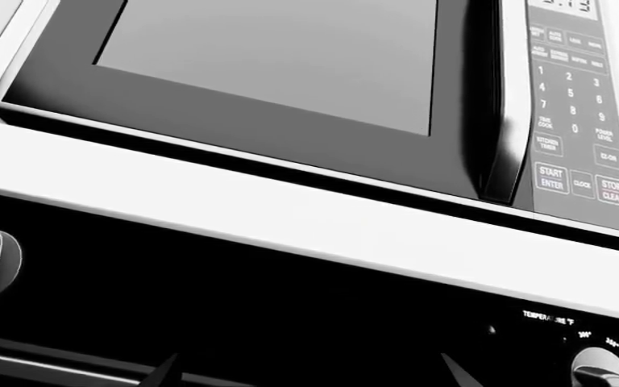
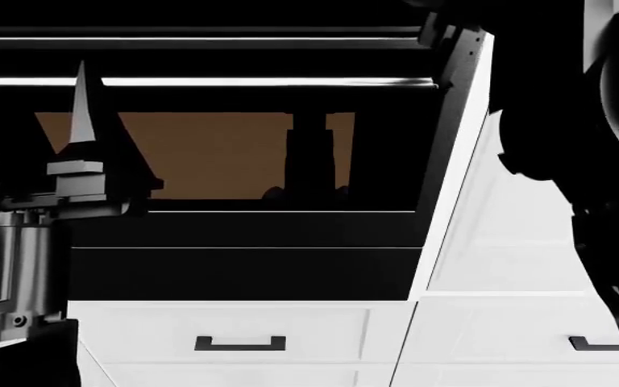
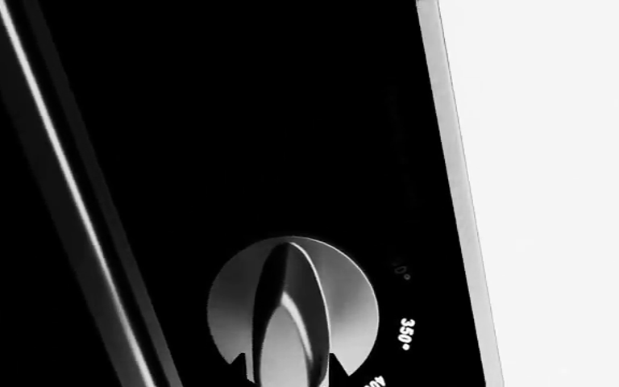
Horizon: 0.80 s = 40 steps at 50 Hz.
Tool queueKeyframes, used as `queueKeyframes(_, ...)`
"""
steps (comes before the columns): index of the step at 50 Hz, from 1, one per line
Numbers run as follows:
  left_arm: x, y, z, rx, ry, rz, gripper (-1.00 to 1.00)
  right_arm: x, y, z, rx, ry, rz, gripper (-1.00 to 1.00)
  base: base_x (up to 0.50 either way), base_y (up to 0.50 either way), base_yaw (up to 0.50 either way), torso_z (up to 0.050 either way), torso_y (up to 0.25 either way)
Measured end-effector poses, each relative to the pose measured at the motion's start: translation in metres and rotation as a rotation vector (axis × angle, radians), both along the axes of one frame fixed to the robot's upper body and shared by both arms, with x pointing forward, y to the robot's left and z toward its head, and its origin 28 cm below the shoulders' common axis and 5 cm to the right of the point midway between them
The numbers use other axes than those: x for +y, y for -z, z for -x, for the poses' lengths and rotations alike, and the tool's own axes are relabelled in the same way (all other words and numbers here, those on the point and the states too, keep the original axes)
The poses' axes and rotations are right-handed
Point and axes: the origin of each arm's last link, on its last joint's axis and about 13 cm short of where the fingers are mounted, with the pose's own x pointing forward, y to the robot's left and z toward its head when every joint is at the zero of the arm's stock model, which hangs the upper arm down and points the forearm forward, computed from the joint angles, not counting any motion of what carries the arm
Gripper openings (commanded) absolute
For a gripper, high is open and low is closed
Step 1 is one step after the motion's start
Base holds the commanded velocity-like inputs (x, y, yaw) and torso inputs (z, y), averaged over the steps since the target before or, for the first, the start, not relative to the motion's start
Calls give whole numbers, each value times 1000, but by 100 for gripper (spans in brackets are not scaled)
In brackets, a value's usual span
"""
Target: Preheat the oven by turning the temperature knob.
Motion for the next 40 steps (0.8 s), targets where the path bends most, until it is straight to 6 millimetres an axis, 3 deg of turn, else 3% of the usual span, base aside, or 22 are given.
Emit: queueKeyframes(40, 1, -2, 3, 2, 8, 11, 100, 1, 20, 3, -24, -4, -283, -100, 0, 0, 0, 1, 3)
